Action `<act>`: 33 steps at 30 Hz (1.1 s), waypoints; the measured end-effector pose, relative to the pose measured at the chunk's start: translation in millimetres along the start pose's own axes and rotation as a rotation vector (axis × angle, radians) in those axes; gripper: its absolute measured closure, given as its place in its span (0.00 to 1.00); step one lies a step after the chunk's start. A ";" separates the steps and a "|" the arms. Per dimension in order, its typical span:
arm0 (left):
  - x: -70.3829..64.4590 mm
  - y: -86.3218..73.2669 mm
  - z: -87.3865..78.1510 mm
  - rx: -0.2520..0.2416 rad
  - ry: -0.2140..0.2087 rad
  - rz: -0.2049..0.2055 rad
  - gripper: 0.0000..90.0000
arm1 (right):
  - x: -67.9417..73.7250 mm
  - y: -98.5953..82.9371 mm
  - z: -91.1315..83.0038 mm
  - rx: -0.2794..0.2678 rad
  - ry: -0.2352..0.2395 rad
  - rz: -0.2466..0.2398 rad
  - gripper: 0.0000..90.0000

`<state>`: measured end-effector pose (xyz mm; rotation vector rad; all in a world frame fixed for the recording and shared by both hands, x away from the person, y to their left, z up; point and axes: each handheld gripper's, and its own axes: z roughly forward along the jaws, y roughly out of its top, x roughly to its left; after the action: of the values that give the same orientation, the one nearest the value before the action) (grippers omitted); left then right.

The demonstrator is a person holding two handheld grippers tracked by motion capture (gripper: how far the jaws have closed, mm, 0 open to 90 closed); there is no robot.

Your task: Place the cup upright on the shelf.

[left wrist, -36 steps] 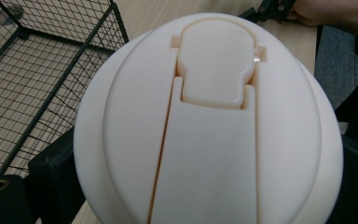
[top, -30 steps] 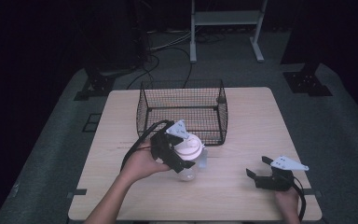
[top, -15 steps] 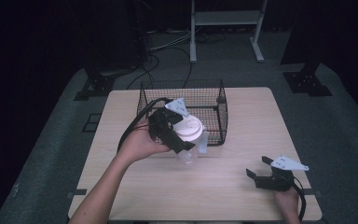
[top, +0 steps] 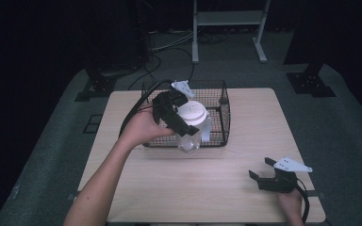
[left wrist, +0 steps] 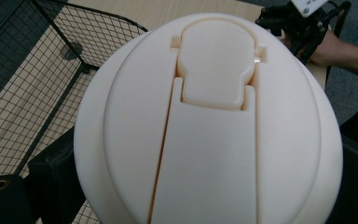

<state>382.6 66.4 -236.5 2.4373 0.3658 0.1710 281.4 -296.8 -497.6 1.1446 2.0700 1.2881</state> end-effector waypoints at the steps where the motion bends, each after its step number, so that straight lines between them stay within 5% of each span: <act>1: 0.0 0.0 0.0 0.000 0.000 0.000 0.06 | 0.0 0.0 0.0 -0.001 0.000 0.001 0.14; 17: 32.1 32.0 -6.1 0.016 0.047 -0.042 0.06 | 0.2 0.0 -0.2 -0.001 0.001 -0.001 0.14; 33: 61.1 36.6 -8.9 -0.006 0.086 -0.099 0.06 | 0.7 0.2 0.1 0.001 0.001 0.002 0.14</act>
<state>446.8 63.0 -204.7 2.4050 0.5231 0.2343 281.2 -296.2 -497.4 1.1473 2.0709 1.2884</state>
